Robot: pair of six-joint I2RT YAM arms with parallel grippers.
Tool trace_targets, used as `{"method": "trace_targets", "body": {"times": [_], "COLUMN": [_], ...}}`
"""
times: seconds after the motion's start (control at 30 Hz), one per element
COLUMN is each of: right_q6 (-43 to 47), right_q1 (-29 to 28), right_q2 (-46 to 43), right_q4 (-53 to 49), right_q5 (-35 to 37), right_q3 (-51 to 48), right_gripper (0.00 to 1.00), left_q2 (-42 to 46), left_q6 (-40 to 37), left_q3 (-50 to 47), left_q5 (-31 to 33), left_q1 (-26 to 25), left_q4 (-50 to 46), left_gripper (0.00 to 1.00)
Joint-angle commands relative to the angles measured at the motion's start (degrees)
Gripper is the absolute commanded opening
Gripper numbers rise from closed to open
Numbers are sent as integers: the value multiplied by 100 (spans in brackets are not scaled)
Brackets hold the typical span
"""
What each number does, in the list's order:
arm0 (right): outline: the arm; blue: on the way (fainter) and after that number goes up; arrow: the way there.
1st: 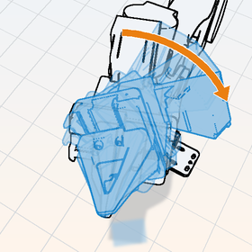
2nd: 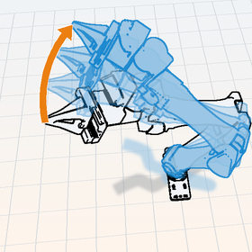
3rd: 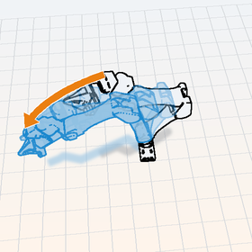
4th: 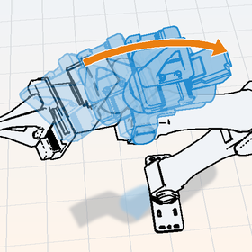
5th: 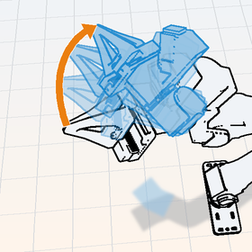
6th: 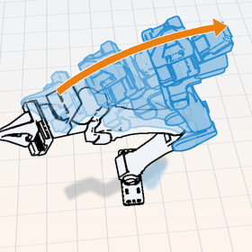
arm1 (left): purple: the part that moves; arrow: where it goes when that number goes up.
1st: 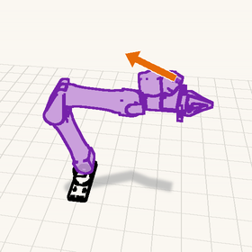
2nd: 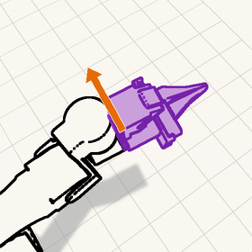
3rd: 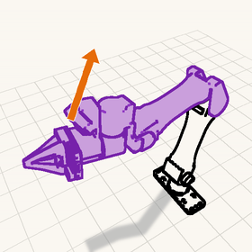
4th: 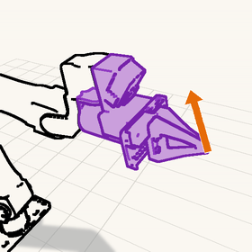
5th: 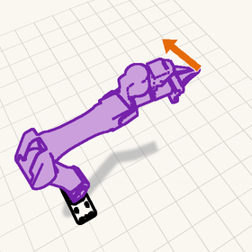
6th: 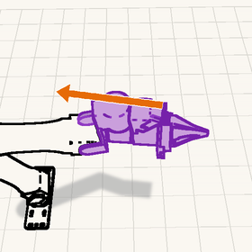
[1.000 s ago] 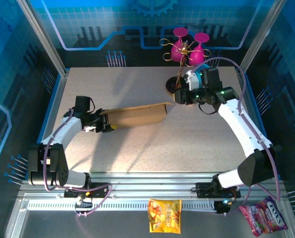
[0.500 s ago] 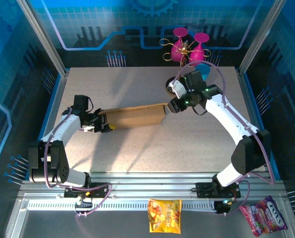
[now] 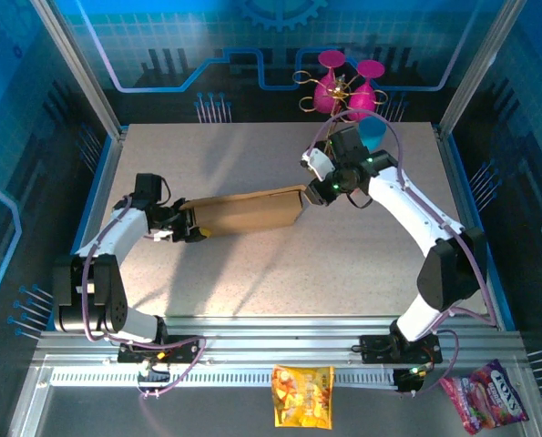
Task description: Fold the paper box
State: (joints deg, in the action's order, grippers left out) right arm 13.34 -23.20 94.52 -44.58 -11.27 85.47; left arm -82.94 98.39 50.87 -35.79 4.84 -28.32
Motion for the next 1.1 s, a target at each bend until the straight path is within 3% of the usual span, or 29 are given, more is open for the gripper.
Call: {"method": "trace_targets", "body": {"times": [0.0,0.13,0.33,0.5,0.6,0.7,1.07], "right_q6": [-70,-122,-96,349,557,687,625], "right_q1": [-88,-92,44,359,569,571,379], "right_q2": [118,136,63,-147,-149,-10,358], "right_q4": [-131,-108,-92,-96,-97,-102,-252], "right_q5": [12,11,68,-836,-1684,-1691,-1610], "right_q3": [217,251,294,143,-26,-81,357], "right_gripper": [23,30,49,57,52,46,43], "left_q2": [-91,-91,-81,-124,-196,-300,-376], "left_q6": [-231,-246,-297,-406,-487,-550,-593], "left_q3": [96,96,92,181,302,400,458], "left_q5": [90,89,107,150,182,180,196], "left_q1": [34,43,61,103,123,140,156], "left_q4": [-281,-279,-341,-500,-633,-685,-715], "left_gripper": [20,20,20,20,21,21,21]}}
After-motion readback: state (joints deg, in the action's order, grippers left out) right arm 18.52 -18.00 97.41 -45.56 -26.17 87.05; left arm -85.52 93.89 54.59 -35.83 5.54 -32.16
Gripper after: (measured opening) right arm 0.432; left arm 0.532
